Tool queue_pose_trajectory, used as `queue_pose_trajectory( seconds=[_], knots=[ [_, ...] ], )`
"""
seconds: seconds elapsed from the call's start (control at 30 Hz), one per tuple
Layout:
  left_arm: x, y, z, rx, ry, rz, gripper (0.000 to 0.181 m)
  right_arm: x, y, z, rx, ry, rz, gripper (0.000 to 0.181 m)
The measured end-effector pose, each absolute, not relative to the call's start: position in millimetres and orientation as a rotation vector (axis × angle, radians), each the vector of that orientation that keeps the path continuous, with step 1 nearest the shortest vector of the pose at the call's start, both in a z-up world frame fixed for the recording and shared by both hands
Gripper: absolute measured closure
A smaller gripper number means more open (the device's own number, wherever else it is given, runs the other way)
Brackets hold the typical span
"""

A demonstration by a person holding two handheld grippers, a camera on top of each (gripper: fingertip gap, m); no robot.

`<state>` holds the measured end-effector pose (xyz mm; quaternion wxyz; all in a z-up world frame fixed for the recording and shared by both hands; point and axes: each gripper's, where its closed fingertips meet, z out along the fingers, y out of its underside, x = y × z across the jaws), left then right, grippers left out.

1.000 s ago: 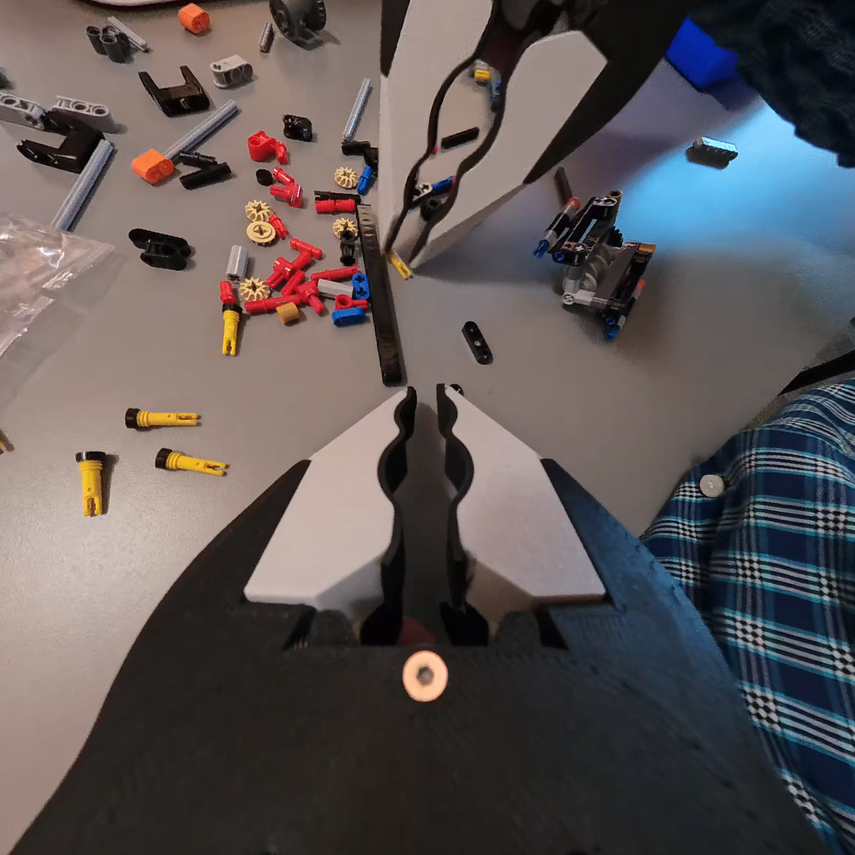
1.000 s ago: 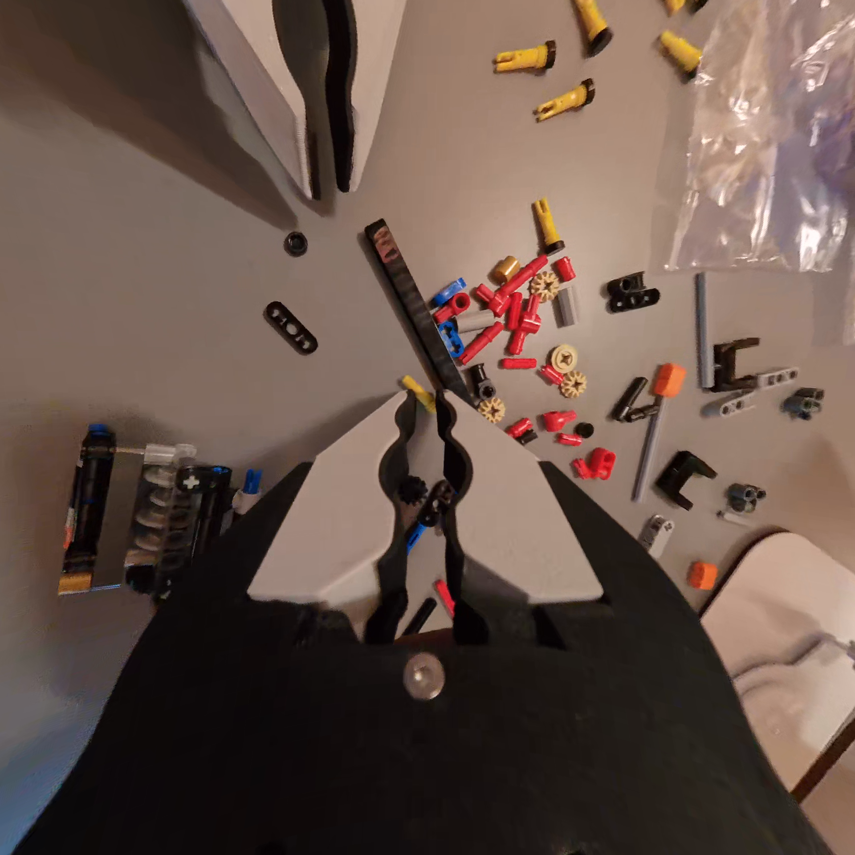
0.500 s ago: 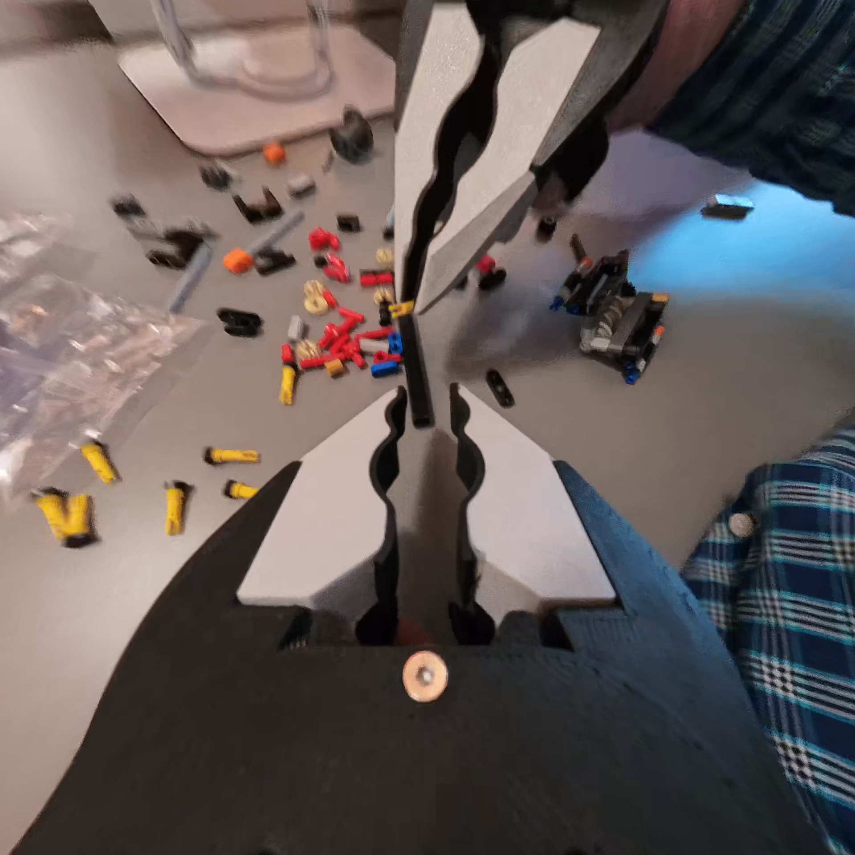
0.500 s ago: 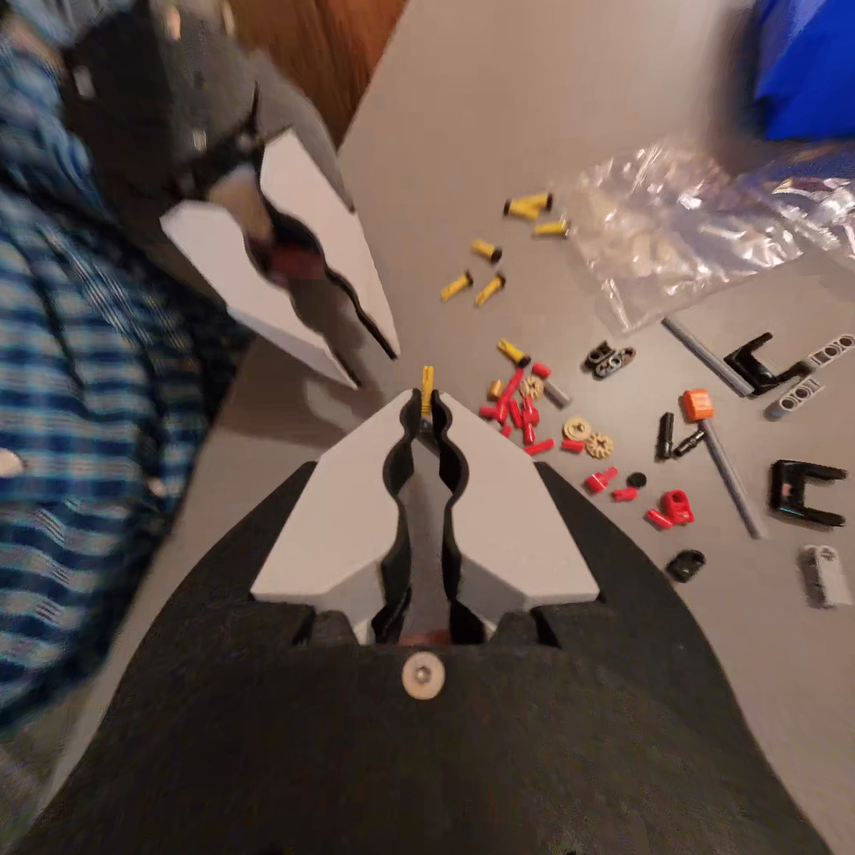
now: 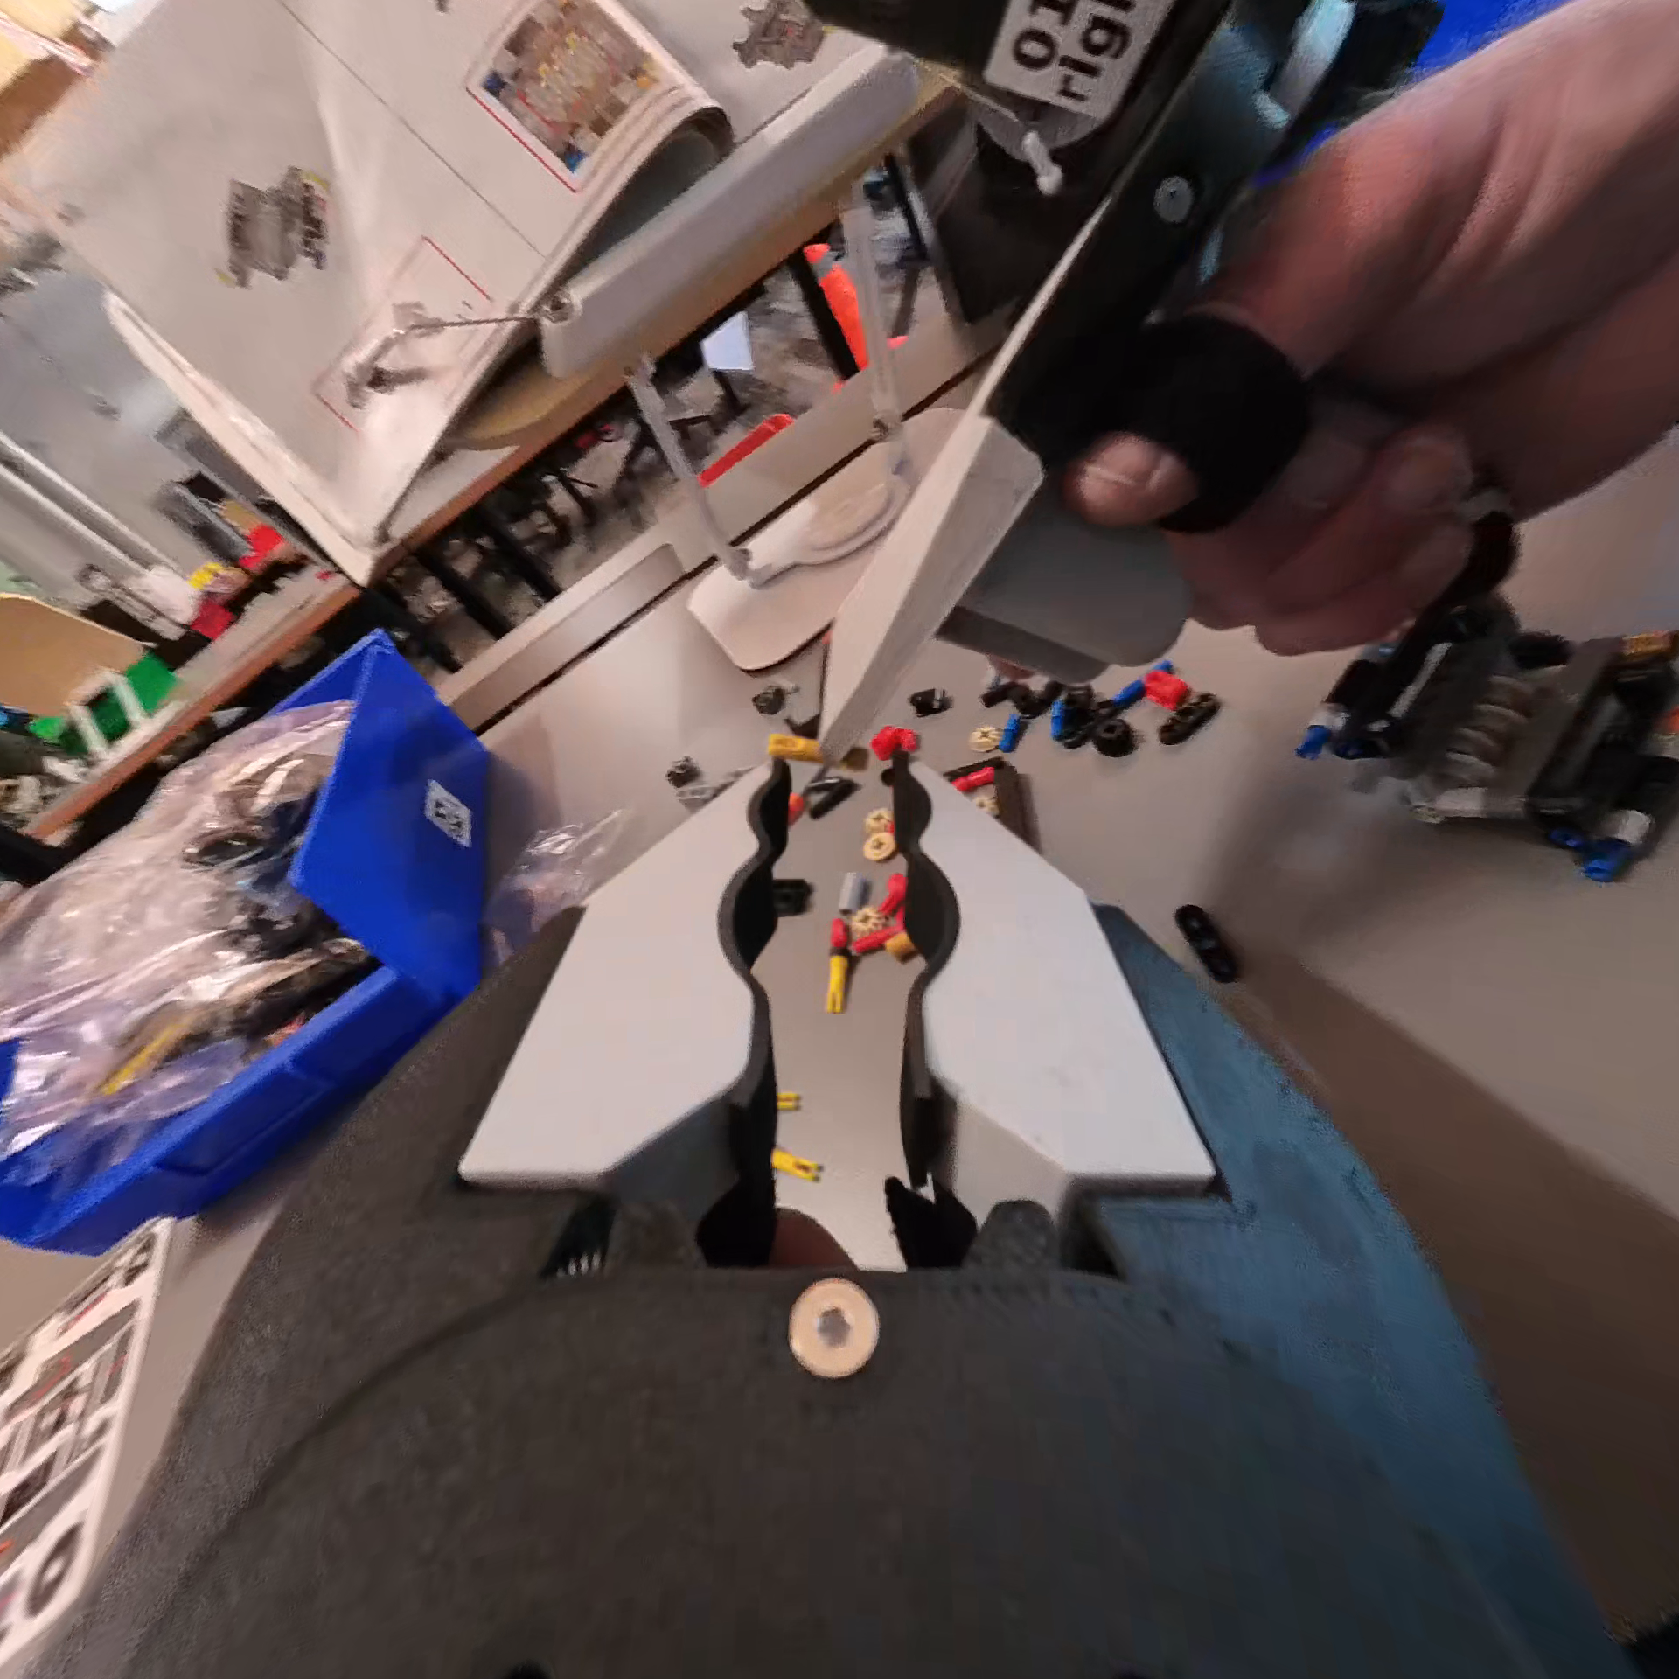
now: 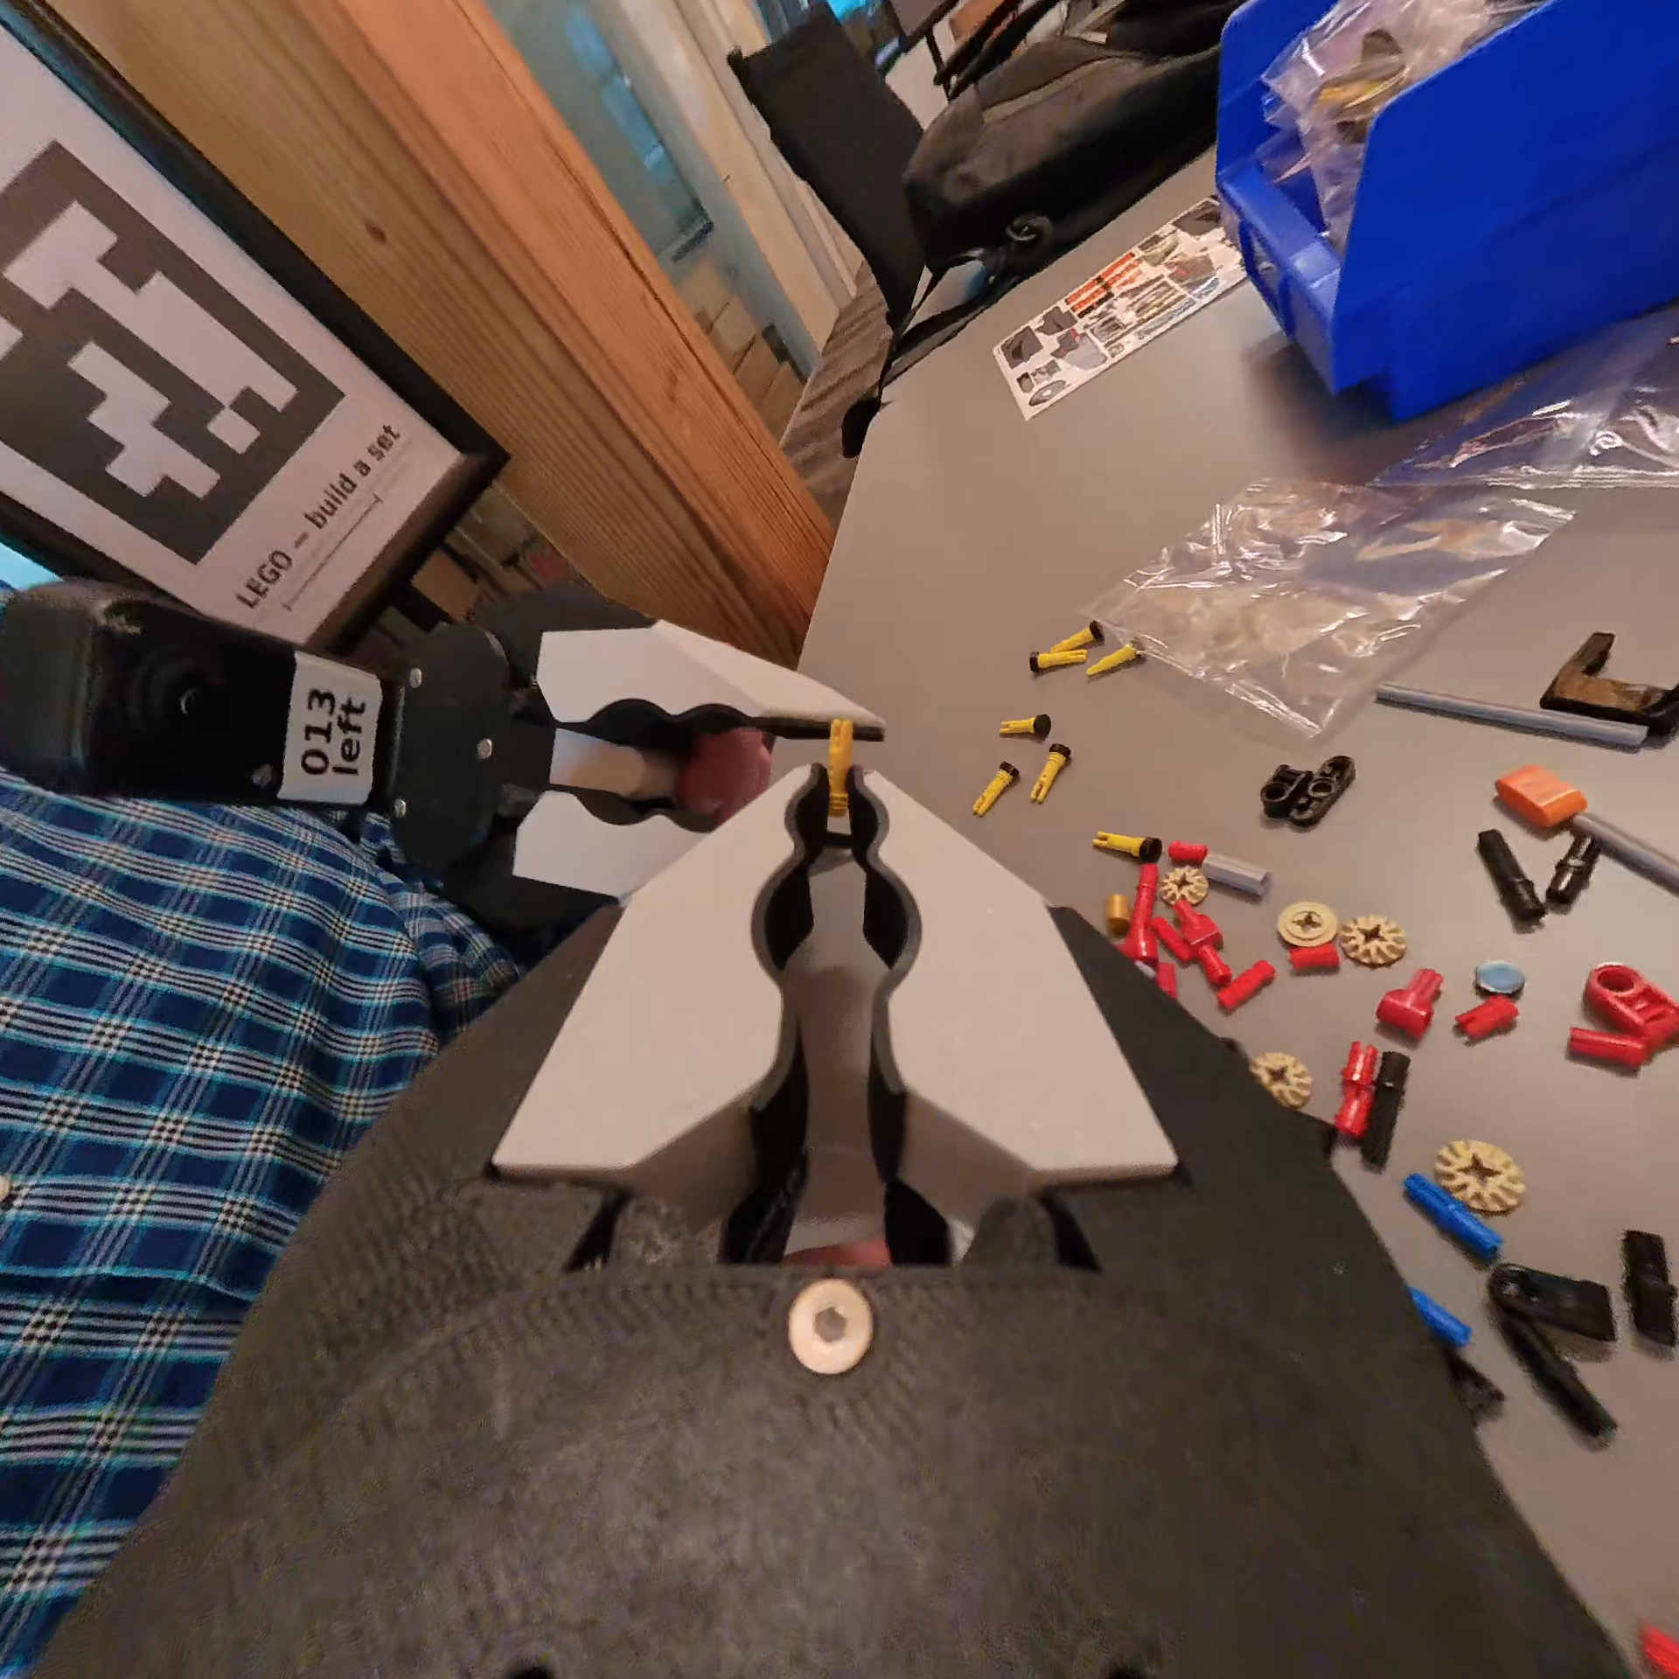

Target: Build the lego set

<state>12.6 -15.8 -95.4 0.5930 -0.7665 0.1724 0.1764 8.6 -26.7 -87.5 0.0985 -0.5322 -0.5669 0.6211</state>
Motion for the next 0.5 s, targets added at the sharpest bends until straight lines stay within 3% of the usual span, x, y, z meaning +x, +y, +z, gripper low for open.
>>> queue_pose_trajectory(
  seconds=[0.5],
  knots=[
    [15.0, -12.2, -85.1, -1.699, 0.427, 0.565, 0.166, 12.4, -26.4, -82.1, -1.635, -1.52, 1.869, 0.178]
  ],
)
